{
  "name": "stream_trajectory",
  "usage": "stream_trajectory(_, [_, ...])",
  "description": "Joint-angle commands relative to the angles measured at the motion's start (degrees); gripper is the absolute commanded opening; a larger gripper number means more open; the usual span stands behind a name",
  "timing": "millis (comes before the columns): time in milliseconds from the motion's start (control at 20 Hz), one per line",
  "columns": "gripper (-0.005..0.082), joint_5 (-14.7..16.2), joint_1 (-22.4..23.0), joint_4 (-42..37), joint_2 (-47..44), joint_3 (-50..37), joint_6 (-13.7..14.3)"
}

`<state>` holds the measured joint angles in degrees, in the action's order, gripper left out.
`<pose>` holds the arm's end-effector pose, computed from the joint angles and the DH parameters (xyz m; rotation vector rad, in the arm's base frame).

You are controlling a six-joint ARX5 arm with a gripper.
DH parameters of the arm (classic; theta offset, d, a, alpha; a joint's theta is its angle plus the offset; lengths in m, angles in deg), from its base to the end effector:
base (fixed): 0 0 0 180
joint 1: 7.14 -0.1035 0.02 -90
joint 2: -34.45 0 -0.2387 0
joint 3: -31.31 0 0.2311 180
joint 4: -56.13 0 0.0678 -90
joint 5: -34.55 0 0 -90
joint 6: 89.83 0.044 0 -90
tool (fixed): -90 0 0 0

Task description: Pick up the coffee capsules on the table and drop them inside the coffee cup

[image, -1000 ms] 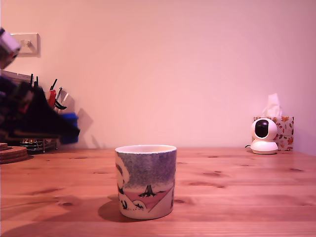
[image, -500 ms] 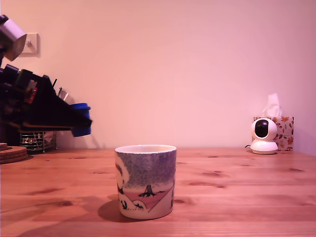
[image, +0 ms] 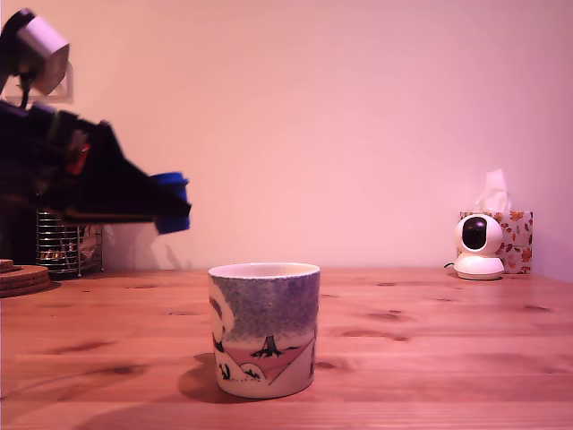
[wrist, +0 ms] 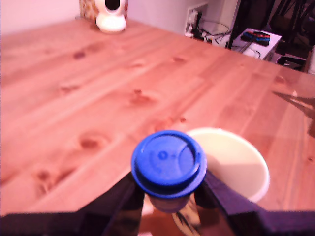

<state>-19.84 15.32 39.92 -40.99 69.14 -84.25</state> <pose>0.2115 -0.1152 0.1557 0.0432 0.3381 -1.0189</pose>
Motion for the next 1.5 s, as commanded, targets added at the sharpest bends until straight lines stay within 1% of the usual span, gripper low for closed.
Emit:
stream_trajectory(0, [0.0109, -0.9, 0.8, 0.0, 0.4, 0.6, 0.5])
stream_trajectory(100, [0.0109, -1.7, 1.5, 0.0, 0.3, 0.6, 0.5])
stream_trajectory(200, [0.0109, -1.7, 1.9, 0.0, 0.0, 0.7, 0.5])
stream_trajectory(350, [0.0109, -3.3, 2.5, 0.0, -0.7, 0.9, 0.5])
stream_trajectory(500, [0.0109, -3.9, 3.4, 0.8, -1.9, 2.1, 0.5])
stream_trajectory(650, [0.0109, -4.6, 4.5, 3.2, -3.1, 4.0, 1.2])
stream_trajectory(700, [0.0109, -4.7, 4.9, 4.2, -3.7, 4.7, 2.7])
stream_trajectory(900, [0.0109, -4.7, 6.3, 6.1, -5.3, 5.4, 5.0])
stream_trajectory(1100, [0.0109, -5.6, 7.1, 6.4, -5.6, 5.4, 5.4])
stream_trajectory(1250, [0.0109, -5.7, 7.1, 7.4, -5.6, 5.4, 5.5])
stream_trajectory(1300, [0.0109, -5.7, 7.1, 8.2, -5.6, 5.4, 6.3])
stream_trajectory(1450, [0.0109, -5.7, 7.2, 8.9, -5.6, 5.4, 6.6])
